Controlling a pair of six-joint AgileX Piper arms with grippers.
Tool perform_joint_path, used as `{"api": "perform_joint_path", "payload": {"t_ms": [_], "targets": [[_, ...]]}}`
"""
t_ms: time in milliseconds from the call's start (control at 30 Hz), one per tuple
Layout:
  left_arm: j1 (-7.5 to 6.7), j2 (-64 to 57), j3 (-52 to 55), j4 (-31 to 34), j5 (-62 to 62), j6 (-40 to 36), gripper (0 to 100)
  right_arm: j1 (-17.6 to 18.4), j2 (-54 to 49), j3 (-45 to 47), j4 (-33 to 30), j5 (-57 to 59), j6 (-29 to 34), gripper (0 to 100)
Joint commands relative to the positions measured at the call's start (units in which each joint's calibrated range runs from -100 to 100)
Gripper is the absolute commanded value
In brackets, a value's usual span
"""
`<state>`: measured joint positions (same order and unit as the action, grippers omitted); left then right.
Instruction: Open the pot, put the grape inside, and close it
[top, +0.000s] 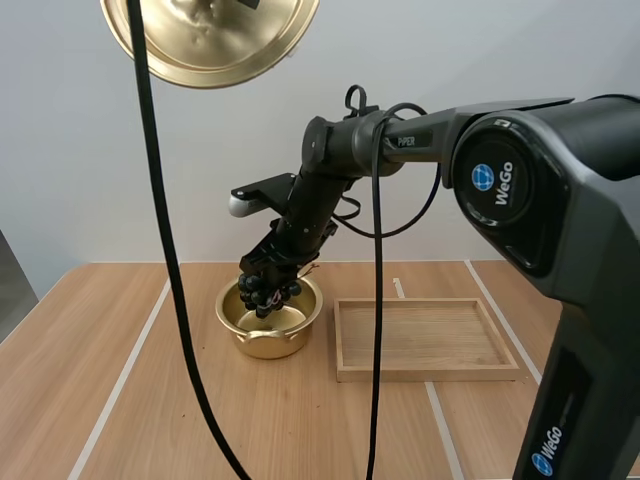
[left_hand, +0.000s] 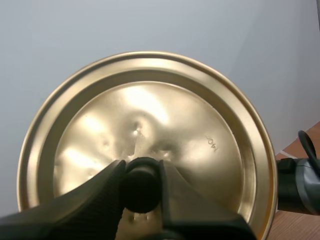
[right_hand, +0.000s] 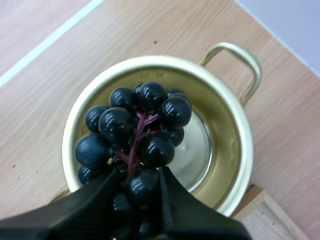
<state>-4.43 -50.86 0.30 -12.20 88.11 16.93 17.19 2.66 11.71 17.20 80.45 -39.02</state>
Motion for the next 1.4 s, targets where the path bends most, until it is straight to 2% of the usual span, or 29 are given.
{"api": "perform_joint_path", "payload": {"t_ms": [0, 500, 1367], "targets": [[-0.24, -0.28, -0.39, -0.42, -0.70, -0.73, 0, 0.06, 1.29, -2.27, 0.02, -0.21, -0.25, 0], [-0.24, -0.28, -0.39, -0.42, -0.70, -0.73, 0, 0.06, 10.63, -3.04, 0.48, 0.11, -0.25, 0], [-0.24, -0.28, -0.39, -0.42, -0.70, -0.73, 0, 0.06, 15.07, -3.04, -0.35, 5.44, 1.17, 0]]}}
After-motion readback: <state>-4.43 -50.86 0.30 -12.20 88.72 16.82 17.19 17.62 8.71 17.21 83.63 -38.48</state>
